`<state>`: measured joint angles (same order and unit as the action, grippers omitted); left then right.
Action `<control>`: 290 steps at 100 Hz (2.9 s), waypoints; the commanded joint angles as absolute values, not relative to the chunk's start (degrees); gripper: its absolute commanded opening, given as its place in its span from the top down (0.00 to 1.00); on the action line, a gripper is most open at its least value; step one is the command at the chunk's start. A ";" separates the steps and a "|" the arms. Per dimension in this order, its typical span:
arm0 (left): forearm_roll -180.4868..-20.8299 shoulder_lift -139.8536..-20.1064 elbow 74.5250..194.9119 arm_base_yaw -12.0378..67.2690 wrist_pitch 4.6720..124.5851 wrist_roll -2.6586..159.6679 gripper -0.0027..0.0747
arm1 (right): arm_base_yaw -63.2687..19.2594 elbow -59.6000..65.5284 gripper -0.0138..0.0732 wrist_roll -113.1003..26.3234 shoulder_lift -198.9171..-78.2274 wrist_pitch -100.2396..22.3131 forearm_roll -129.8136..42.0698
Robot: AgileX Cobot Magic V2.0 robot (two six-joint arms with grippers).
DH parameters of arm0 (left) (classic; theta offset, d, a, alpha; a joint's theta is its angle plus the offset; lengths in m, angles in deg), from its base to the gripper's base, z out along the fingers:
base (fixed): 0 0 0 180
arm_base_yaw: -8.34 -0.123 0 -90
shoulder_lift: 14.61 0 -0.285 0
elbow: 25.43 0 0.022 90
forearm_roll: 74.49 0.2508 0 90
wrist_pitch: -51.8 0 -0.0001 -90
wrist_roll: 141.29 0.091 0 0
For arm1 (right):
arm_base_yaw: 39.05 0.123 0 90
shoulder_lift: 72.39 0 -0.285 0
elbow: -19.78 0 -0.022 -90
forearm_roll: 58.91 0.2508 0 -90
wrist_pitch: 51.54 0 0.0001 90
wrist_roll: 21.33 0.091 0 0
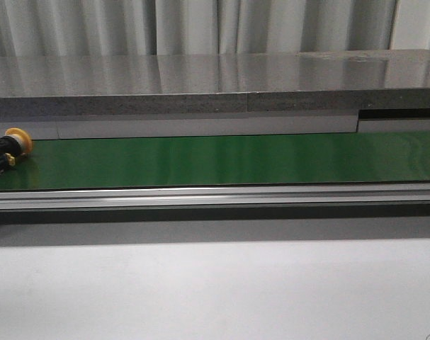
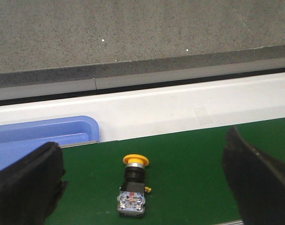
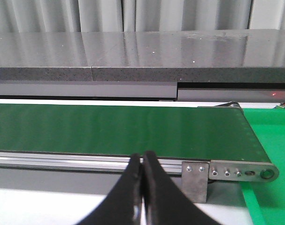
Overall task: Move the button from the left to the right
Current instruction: 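Open the left gripper and withdraw it while the belt carries the button, then position the right gripper above the belt end as the button arrives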
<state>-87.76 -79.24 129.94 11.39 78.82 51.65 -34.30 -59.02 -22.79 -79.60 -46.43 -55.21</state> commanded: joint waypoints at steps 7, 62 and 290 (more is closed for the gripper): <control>-87.38 -69.21 120.89 11.99 67.05 51.69 0.11 | -34.11 -58.15 0.92 -23.01 -78.41 -51.10 -55.66; -86.60 -38.36 99.00 11.99 59.09 51.69 0.11 | -34.11 -58.15 0.92 -23.01 -78.41 -51.10 -55.66; -86.60 -38.04 98.18 11.99 58.74 51.69 0.99 | -34.11 -51.48 0.92 -23.01 -79.32 -47.54 -53.95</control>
